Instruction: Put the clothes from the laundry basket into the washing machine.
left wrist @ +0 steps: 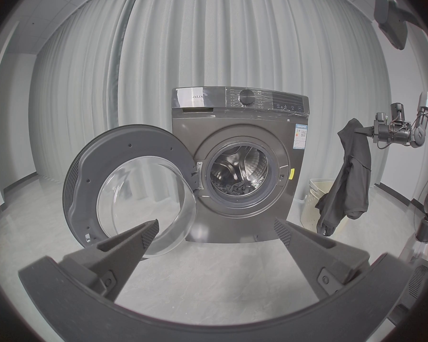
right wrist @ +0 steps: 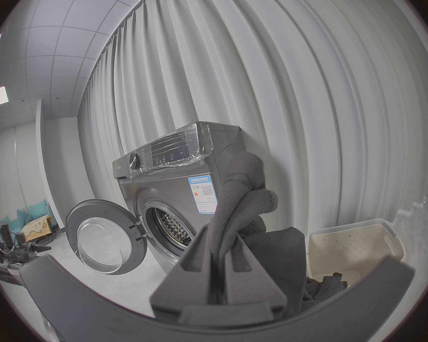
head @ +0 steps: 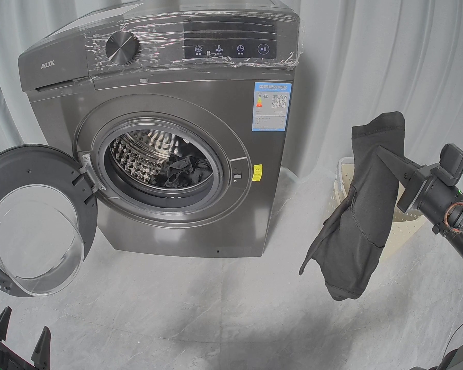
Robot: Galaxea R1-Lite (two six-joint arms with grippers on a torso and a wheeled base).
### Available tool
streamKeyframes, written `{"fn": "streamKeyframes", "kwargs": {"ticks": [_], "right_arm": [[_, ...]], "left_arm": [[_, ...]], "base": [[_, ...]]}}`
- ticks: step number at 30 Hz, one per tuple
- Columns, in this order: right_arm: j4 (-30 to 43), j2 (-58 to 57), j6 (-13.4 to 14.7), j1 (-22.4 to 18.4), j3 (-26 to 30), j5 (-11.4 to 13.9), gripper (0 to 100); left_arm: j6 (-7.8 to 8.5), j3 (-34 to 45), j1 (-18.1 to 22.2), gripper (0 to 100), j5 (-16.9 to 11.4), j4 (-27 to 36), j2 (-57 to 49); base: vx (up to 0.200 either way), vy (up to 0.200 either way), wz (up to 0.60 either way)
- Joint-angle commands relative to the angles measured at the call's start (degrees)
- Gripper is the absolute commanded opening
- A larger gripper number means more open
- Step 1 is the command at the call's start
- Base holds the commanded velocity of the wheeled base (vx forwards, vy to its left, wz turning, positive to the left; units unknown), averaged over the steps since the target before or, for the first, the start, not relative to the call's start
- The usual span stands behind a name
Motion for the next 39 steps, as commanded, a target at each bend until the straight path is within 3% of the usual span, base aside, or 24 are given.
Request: {"fn": "streamKeyframes", "kwargs": {"ticks": [1,13,31,36,39], "right_arm": [[-0.04,0.22,0.04,0.45,0.0,-0.02,0],[-0.04,0.84,0.13,0.62,0.08,0.15,0],[-0.22,1.72,0.66,3.79,0.17,0.24,0],[-0.22,1.63,0.66,4.58,0.08,0.24,0],[-0.13,1.8,0.66,7.92,0.43,-0.11,0]], "left_arm": [[-0.08,0.92,0.04,100,0.02,-0.01,-0.93],[-0.08,0.92,0.04,100,0.11,-0.01,-0.93],[-0.17,0.92,0.04,100,0.2,-0.01,-0.93],[-0.17,0.92,0.04,100,0.2,-0.1,-0.93],[0.36,0.92,0.04,100,0.02,-0.01,-0.93]], "base": [[0.0,0.2,0.0],[0.0,0.2,0.0],[0.0,0.0,0.0],[0.0,0.2,0.0],[0.0,0.2,0.0]]}}
